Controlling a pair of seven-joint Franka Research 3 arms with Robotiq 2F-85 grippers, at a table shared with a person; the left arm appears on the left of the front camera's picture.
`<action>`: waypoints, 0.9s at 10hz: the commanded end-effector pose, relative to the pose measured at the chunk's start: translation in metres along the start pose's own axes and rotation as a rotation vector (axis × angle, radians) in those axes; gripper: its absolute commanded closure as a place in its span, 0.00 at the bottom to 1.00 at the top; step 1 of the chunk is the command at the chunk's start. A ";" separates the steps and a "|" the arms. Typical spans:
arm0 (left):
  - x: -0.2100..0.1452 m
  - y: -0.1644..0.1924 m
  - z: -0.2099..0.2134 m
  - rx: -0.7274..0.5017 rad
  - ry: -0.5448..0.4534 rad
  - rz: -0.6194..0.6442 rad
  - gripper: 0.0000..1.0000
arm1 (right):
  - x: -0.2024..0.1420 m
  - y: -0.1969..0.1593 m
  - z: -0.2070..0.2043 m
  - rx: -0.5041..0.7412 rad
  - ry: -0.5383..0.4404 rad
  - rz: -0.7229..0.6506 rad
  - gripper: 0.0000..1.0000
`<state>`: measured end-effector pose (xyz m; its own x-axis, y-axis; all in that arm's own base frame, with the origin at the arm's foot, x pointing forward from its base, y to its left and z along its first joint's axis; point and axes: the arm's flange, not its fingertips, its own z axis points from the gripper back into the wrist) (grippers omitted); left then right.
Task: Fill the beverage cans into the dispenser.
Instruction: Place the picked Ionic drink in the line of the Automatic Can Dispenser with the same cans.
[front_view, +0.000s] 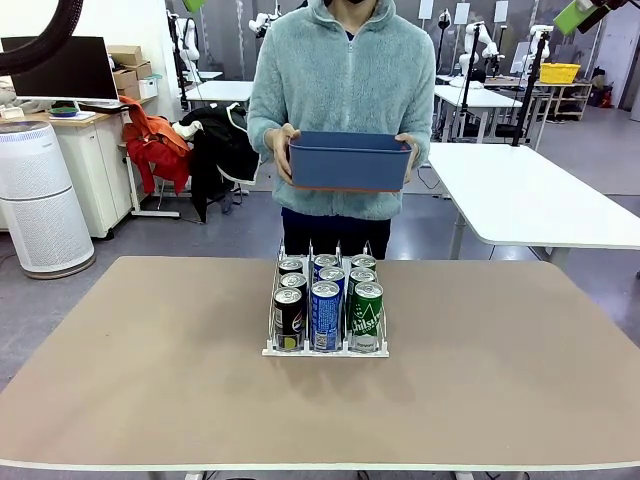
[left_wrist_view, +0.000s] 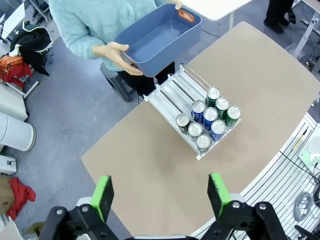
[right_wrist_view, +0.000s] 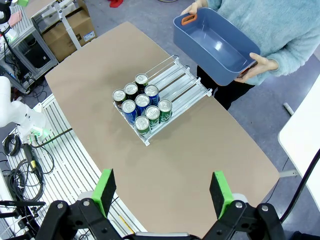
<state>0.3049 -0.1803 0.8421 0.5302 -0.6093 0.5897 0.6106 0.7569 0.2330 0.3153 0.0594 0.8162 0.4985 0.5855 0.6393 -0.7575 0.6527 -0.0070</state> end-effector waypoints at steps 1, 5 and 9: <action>-0.001 0.000 0.002 0.001 -0.002 0.000 0.00 | -0.003 0.002 -0.002 0.010 0.001 0.006 0.00; -0.001 0.000 0.002 0.001 -0.002 0.000 0.00 | -0.003 0.002 -0.002 0.010 0.001 0.006 0.00; -0.001 0.000 0.002 0.001 -0.002 0.000 0.00 | -0.003 0.002 -0.002 0.010 0.001 0.006 0.00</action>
<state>0.3047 -0.1803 0.8423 0.5298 -0.6093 0.5900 0.6106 0.7568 0.2332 0.3153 0.0594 0.8162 0.4985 0.5855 0.6393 -0.7575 0.6527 -0.0070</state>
